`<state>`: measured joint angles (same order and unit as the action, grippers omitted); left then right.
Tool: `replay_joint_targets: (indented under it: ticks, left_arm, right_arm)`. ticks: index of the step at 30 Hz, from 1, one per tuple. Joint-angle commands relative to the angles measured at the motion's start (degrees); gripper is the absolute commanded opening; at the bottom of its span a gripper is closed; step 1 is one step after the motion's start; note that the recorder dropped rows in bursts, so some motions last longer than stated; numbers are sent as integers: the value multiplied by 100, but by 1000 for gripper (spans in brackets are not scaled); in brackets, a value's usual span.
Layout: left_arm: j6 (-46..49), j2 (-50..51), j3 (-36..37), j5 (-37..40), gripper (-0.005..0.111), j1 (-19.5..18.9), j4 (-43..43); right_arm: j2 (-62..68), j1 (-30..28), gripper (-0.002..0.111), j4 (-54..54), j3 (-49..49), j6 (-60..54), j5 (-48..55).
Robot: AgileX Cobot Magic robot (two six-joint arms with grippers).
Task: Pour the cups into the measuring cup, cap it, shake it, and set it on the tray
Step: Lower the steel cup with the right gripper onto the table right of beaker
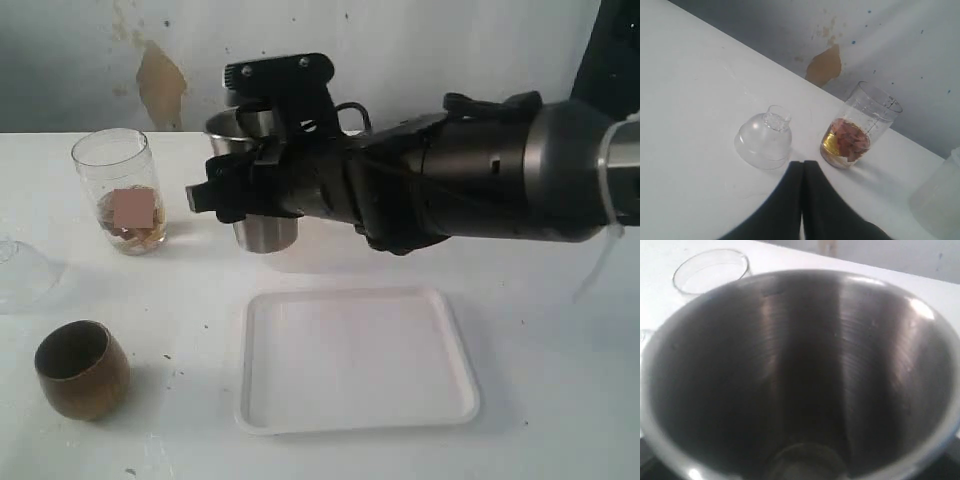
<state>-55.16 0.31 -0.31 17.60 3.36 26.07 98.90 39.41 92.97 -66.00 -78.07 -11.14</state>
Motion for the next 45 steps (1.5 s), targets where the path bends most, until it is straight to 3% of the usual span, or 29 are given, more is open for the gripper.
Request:
replay_joint_targets:
  ticks: [1,3,6,8,11,16,28,38,41,45]
  left_arm:
    - [8,-31,31,-39,0,18,20]
    - [8,-31,31,-39,0,18,20]
    - [8,-31,31,-39,0,18,20]
    - [8,-31,31,-39,0,18,20]
    - [8,-31,31,-39,0,18,20]
    - [8,-31,31,-39,0,18,20]
    - [8,-31,31,-39,0,18,20]
    - [8,-31,31,-39,0,18,20]
    - [8,-31,31,-39,0,18,20]
    - [8,-31,31,-39,0,18,20]
  right_arm:
    - [-762,-1,0,-2885,1151,3937,-1848]
    - [-1105,-1,0,-4488,2168,5967,-3381]
    - [-1136,-71,0,-5459,3005,6790,-5027]
    - [-1136,-426,0,-6337,3134,6535,-4824]
    - [-1081,-1462,0,-7398,3123,6478,-4238]
    - [-265,-2714,0,-9154,2662,7522,-3941]
    - [2046,-2925,0,-9497,1126,7554,-3926]
    - [2677,-2925,1,-9452,877,8117,-3898]
    - [2677,-2925,9,-9426,877,8117,-3898]
    - [2677,-2925,34,-9426,877,8117,-3816]
